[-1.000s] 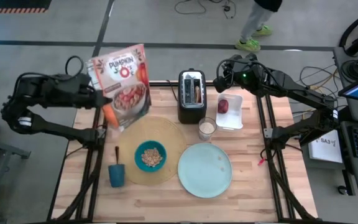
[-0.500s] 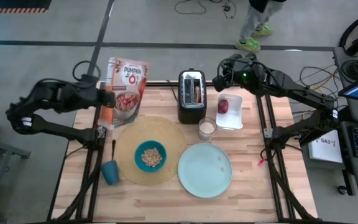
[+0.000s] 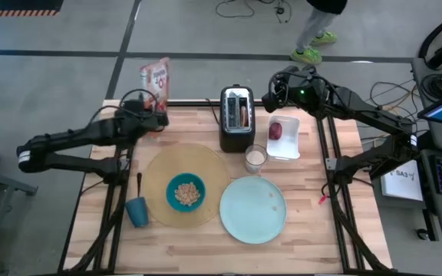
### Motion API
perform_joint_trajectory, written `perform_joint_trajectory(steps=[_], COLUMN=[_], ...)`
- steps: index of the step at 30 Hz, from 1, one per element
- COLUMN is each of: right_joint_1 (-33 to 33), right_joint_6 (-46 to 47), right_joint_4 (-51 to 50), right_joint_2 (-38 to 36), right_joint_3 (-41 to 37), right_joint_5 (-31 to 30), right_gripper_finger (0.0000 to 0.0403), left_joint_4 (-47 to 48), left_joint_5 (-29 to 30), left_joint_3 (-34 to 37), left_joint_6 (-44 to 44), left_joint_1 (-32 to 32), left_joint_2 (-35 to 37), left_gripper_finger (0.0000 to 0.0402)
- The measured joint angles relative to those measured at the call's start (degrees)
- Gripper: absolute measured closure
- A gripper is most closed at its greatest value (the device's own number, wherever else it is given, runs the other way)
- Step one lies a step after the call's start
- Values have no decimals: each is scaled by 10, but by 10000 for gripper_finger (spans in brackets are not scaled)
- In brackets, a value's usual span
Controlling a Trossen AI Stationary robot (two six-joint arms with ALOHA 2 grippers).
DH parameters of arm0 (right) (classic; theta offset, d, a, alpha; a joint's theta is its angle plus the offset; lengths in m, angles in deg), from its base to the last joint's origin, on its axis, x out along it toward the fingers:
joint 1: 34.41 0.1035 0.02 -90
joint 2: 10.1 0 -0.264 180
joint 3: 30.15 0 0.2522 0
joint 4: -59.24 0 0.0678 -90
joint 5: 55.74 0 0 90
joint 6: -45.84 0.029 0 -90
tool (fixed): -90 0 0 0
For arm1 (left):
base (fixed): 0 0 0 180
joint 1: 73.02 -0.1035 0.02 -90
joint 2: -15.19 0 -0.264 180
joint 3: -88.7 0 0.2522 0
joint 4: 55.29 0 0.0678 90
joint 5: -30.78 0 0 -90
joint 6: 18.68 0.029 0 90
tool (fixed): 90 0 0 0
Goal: Arrange a breakfast setting
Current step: Put the cereal from the cereal box into the blue bowl
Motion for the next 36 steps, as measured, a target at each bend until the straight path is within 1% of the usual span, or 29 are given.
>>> perform_joint_trajectory(steps=[2,5,7,10,15,18,21,28,36], right_joint_1=[0,0,0,0,0,0,0,0,0], right_joint_6=[-4,-4,-3,-1,4,3,-3,-4,-8], right_joint_4=[0,0,0,0,0,0,0,0,0], right_joint_2=[0,0,0,0,0,0,1,1,1], right_joint_3=[0,0,0,0,0,0,0,0,0], right_joint_5=[0,0,0,0,0,0,0,0,0], right_gripper_finger=[365,365,364,364,365,364,364,364,365], left_joint_4=[-74,-167,-191,-194,-184,-159,-127,-94,-26], left_joint_5=[-25,-38,-49,-63,-100,-115,-134,-182,-237], left_joint_3=[50,113,142,155,172,173,174,172,167], left_joint_6=[4,3,2,1,1,-3,-10,-16,-65], left_joint_1=[-14,-19,-18,-18,-17,-17,-17,-13,-13], left_joint_2=[0,1,2,12,27,36,43,59,72], left_gripper_finger=[402,402,402,402,402,401,389,329,259])
